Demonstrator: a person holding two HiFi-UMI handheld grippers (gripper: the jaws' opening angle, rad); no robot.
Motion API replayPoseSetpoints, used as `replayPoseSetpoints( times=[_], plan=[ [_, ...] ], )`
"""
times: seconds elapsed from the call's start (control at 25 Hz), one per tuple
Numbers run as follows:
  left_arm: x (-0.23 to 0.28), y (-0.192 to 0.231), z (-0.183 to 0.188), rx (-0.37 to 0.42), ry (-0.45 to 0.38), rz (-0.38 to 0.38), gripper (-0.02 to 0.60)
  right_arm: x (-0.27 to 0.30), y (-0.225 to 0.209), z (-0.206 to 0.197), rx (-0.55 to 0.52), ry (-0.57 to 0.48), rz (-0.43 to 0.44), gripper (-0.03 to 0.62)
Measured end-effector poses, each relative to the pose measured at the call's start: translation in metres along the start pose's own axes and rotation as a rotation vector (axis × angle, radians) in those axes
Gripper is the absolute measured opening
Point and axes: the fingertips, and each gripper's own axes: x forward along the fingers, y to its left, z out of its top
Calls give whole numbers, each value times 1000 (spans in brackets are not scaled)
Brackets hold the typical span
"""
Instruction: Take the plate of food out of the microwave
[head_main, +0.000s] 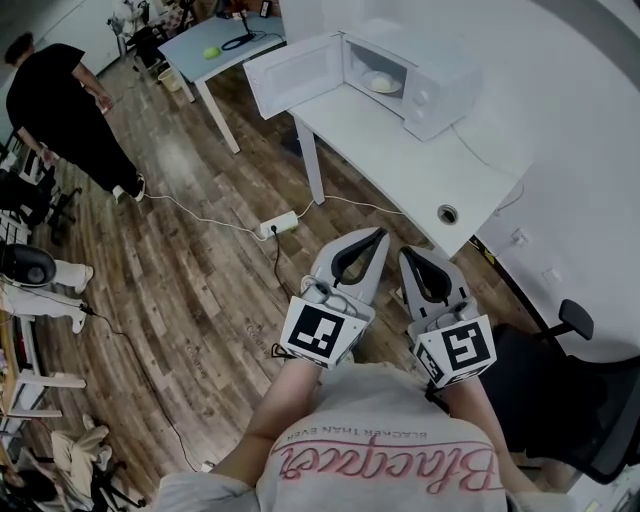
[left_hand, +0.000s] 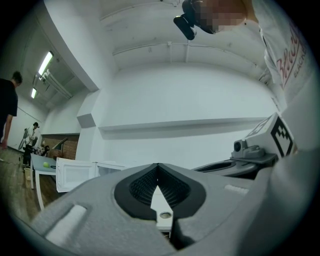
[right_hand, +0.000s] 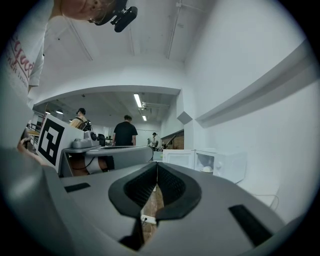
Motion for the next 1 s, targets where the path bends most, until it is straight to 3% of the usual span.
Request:
replayPoseSetpoints(
  times=[0.4, 1.0],
  plan=[
    [-11, 38, -6, -27, -5, 23, 5, 30, 6, -4, 23, 18, 7, 12],
    [-17, 50, -9, -37, 28, 50, 6, 37, 9, -5, 46, 33, 22, 12]
  ],
)
